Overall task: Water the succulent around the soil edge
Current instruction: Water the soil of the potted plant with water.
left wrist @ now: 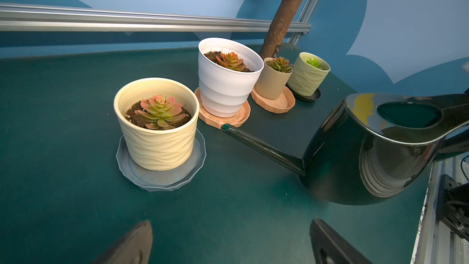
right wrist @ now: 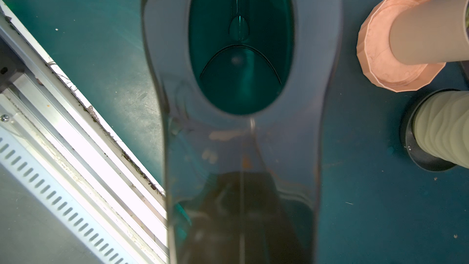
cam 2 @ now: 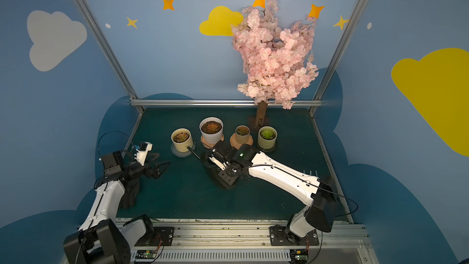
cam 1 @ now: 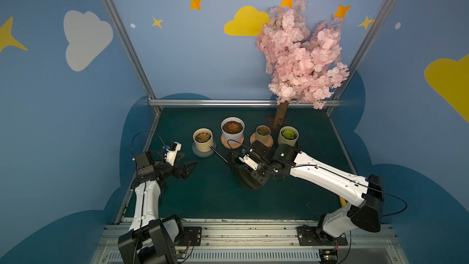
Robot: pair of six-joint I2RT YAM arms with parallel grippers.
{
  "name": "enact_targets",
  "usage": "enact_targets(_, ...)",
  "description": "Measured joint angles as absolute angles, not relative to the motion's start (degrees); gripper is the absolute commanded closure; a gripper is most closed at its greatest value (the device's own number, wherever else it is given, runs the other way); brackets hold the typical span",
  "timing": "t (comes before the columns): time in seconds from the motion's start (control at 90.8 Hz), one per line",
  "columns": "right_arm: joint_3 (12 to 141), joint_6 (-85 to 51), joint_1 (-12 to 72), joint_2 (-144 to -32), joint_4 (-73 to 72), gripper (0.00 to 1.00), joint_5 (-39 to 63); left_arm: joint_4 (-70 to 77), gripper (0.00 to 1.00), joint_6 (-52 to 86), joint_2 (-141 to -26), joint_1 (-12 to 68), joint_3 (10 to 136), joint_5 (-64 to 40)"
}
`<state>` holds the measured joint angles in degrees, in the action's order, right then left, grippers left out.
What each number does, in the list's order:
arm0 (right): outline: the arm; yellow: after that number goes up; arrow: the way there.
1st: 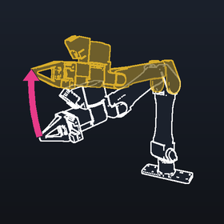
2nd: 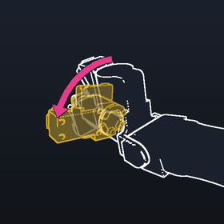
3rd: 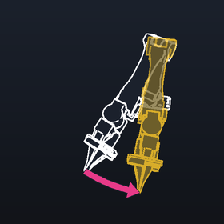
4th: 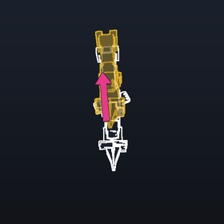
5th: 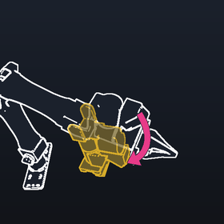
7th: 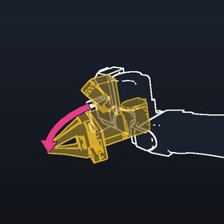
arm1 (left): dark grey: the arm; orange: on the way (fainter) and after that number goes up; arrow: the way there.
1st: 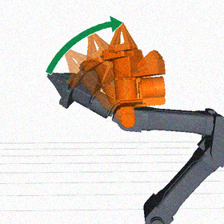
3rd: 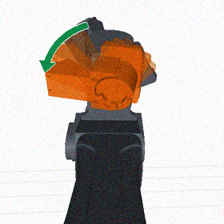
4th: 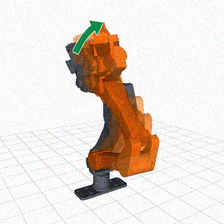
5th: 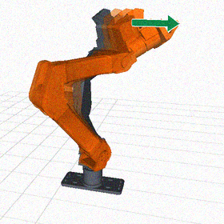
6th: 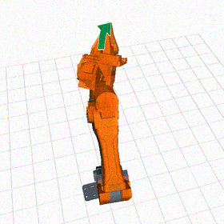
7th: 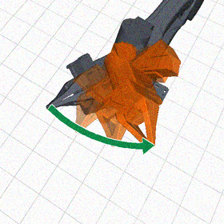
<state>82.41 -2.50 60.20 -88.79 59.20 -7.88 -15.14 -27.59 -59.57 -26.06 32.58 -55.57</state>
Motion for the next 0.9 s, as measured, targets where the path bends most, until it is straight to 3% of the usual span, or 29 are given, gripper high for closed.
enact_targets(0.903, 94.3, 0.1, 58.9, -98.7, 68.7, 1.0, -7.9, -14.6, 0.0, -27.9, -60.3, -27.0, 32.5, -54.6)
